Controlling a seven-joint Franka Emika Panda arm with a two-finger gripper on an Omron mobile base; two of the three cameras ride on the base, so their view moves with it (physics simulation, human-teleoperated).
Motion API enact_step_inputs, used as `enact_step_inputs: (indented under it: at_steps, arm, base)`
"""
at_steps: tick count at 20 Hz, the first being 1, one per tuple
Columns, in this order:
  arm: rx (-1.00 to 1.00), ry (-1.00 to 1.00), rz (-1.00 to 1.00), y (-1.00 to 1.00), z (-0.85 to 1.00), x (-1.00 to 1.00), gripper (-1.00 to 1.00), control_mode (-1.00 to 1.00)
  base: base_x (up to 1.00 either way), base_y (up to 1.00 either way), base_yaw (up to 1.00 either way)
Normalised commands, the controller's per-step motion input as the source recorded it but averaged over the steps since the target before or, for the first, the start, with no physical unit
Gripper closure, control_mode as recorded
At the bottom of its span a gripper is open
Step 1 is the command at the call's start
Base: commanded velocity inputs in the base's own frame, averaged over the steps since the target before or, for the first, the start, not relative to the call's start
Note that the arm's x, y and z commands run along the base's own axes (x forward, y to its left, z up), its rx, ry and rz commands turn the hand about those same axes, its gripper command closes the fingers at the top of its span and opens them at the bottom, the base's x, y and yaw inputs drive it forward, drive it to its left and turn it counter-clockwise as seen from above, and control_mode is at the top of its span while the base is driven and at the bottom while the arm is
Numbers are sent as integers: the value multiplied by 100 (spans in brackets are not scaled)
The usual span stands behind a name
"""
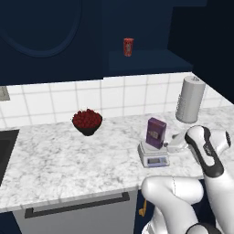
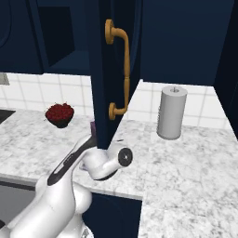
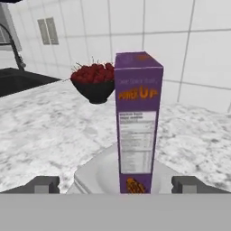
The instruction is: Pick the cereal and place it on the digital scale for weighing, and close the cabinet.
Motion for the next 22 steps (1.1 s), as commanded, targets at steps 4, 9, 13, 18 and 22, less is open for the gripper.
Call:
enact_step_inputs:
  at_steps: [4,9,13,18,22]
  arm:
    - [0,-7,-5,-3,46,-64,-100,-100]
    - [0,-1,-9,8,66,-93,-100,-100]
    - [0,0,-9,8,69,-98,-100,-100]
    - [0,0,-5,10,56,-100,-100,-100]
    - [1,-5,0,0,44,-99,-100,-100]
  base:
    - [0,0,0]
    - [0,0,0]
    - [0,0,0]
    - [0,0,0]
    - [0,0,0]
